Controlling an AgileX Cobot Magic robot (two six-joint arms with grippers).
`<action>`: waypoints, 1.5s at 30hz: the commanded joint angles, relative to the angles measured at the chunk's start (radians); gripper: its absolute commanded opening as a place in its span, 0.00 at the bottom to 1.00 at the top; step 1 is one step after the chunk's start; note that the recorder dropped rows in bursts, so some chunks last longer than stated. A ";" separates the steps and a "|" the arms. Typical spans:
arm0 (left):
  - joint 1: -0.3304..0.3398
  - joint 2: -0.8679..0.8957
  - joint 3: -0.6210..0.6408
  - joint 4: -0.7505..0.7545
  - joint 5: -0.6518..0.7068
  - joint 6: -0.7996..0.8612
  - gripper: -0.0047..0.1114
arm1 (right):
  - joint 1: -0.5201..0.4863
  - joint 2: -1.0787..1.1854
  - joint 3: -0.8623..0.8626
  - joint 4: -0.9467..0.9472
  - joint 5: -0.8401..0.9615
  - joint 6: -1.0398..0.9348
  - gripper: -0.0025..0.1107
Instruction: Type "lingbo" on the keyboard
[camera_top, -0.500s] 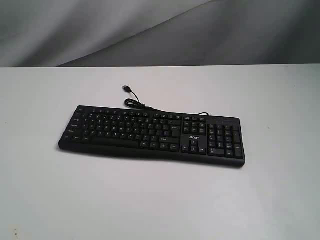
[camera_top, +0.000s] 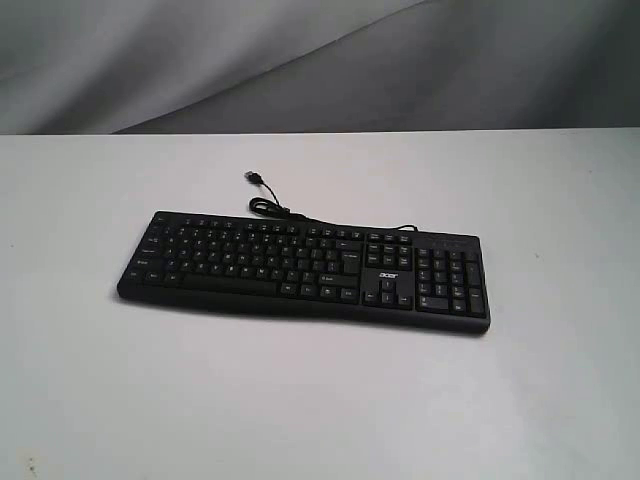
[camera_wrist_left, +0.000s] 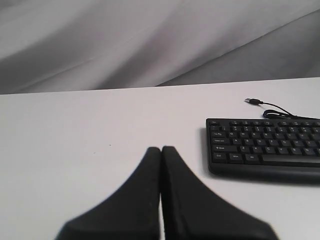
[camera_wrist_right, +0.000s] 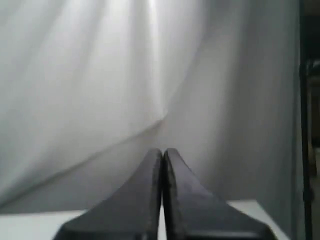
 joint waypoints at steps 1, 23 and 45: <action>0.001 -0.004 0.005 -0.004 -0.007 -0.002 0.04 | -0.009 -0.005 0.002 0.009 -0.191 0.004 0.02; 0.001 -0.004 0.005 -0.004 -0.007 -0.002 0.04 | -0.009 0.903 -0.650 -0.120 0.175 0.103 0.02; 0.001 -0.004 0.005 -0.004 -0.007 -0.002 0.04 | 0.357 1.938 -1.355 0.141 0.711 -0.717 0.02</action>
